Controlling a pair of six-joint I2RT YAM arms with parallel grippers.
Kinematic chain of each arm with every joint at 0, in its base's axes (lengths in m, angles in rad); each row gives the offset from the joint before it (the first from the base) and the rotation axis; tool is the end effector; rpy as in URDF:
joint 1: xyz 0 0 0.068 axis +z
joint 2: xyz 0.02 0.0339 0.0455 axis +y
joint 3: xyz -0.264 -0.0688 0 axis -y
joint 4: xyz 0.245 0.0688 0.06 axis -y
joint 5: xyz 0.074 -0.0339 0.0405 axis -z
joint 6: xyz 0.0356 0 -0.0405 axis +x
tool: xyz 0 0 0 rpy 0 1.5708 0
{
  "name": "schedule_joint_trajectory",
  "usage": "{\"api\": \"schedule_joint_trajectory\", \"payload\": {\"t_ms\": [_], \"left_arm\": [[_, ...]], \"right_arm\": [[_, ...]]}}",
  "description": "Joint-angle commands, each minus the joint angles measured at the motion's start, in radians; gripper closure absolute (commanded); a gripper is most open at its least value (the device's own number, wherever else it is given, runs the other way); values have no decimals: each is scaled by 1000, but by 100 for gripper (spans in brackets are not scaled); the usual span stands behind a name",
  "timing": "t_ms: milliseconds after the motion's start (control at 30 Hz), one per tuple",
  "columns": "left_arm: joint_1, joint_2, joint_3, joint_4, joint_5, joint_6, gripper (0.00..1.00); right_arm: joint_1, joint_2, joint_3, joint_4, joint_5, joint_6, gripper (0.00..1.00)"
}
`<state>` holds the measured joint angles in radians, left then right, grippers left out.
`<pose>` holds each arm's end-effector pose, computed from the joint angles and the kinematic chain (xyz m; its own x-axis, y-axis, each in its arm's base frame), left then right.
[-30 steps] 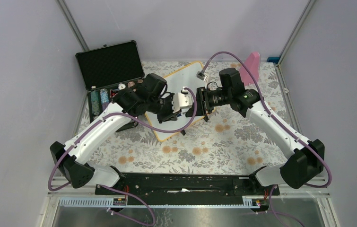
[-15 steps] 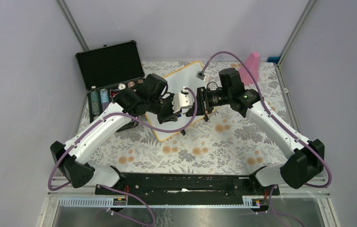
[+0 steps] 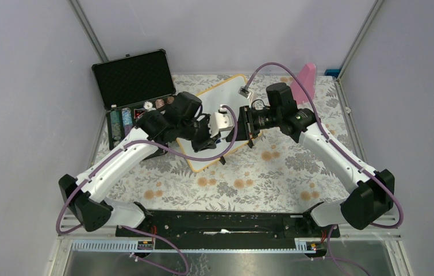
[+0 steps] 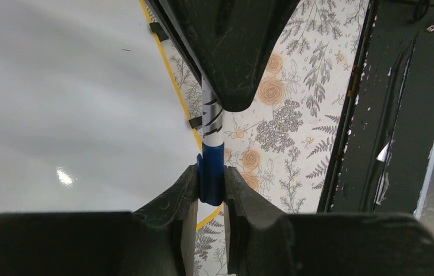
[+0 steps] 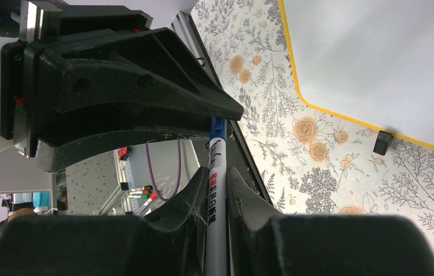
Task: Write a sentence on the whiteboard
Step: Open the whiteboard marker.
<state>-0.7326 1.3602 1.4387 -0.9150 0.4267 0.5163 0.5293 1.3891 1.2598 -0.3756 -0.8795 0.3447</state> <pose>0.1951 -0.1953 0.3717 -0.0776 0.6743 -0.7344 0.9812 0.1822 0.0636 0.2517 0.1790 0.3543 -0.6984 -0.1590 -0.6978 -0.7097 0.2800 0.6465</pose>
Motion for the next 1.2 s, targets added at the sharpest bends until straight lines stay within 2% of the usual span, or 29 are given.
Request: {"api": "schedule_joint_trajectory", "payload": {"t_ms": [0,100,167,333,433,467,500,667,733,800,867,1167], "left_arm": [[-8,-85,-42,127,63,-71,81],[-8,-97,-64,133,118,-80,82],[-7,-94,-70,146,84,-97,79],[7,-109,-80,177,41,-99,53],[7,-101,-67,183,50,-104,50],[8,-98,-65,183,57,-104,51],[7,-94,-63,183,66,-102,56],[7,-87,-65,175,102,-91,91],[7,-90,-68,165,106,-87,99],[7,-92,-70,159,111,-80,100],[7,-93,-69,150,111,-75,100],[7,-85,-65,133,121,-57,100]], "right_arm": [[9,-34,20,55,-4,9,100],[9,-24,23,58,-8,9,100],[8,-21,17,67,-26,16,100],[9,-25,6,70,-50,14,100],[9,-31,-5,94,-76,27,100],[9,-34,-13,109,-88,45,100],[9,-36,-16,120,-98,54,100],[9,-44,-19,133,-97,67,99],[9,-45,-14,134,-90,71,74],[9,-43,-9,134,-81,71,60],[8,-38,-3,132,-81,72,54],[11,-32,-14,133,-94,61,58]]}}
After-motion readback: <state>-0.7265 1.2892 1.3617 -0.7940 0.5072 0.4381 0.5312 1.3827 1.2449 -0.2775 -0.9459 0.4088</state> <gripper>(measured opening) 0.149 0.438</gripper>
